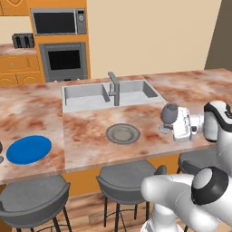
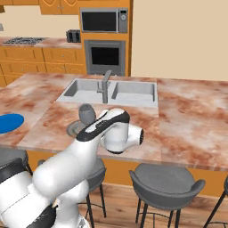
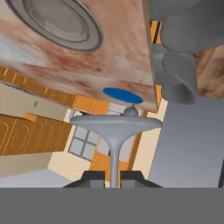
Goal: Retrieve the wine glasses from the counter and place one next to each plate.
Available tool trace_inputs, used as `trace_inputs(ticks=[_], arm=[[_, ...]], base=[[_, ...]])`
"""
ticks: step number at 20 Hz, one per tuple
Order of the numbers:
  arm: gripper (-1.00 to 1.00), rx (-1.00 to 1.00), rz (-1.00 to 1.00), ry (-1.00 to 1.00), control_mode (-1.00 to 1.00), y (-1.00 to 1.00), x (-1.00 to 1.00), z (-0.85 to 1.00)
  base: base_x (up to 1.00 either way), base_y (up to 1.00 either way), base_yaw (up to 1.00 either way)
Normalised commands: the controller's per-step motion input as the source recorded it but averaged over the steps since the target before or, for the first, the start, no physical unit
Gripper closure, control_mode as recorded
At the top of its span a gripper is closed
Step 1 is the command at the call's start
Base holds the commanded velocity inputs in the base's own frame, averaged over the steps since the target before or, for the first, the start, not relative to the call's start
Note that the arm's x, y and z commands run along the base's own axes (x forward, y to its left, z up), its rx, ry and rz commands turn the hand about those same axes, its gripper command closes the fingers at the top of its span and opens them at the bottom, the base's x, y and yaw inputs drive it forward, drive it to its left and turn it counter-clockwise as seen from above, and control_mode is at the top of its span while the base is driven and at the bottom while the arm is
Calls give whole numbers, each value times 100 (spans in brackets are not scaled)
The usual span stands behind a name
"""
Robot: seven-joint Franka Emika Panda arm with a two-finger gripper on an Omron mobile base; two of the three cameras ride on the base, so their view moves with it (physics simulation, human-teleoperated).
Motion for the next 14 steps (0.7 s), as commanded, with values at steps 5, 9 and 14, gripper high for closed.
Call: trace_inputs(ticks=[5, 9, 14], arm=[[100, -7, 0, 9, -100, 0, 43, -22], [100, -4, 0, 13, -100, 0, 51, -21], [100, -3, 0, 3, -100, 0, 48, -24]], base=[[0, 0, 0], [0, 0, 0], [0, 0, 0]])
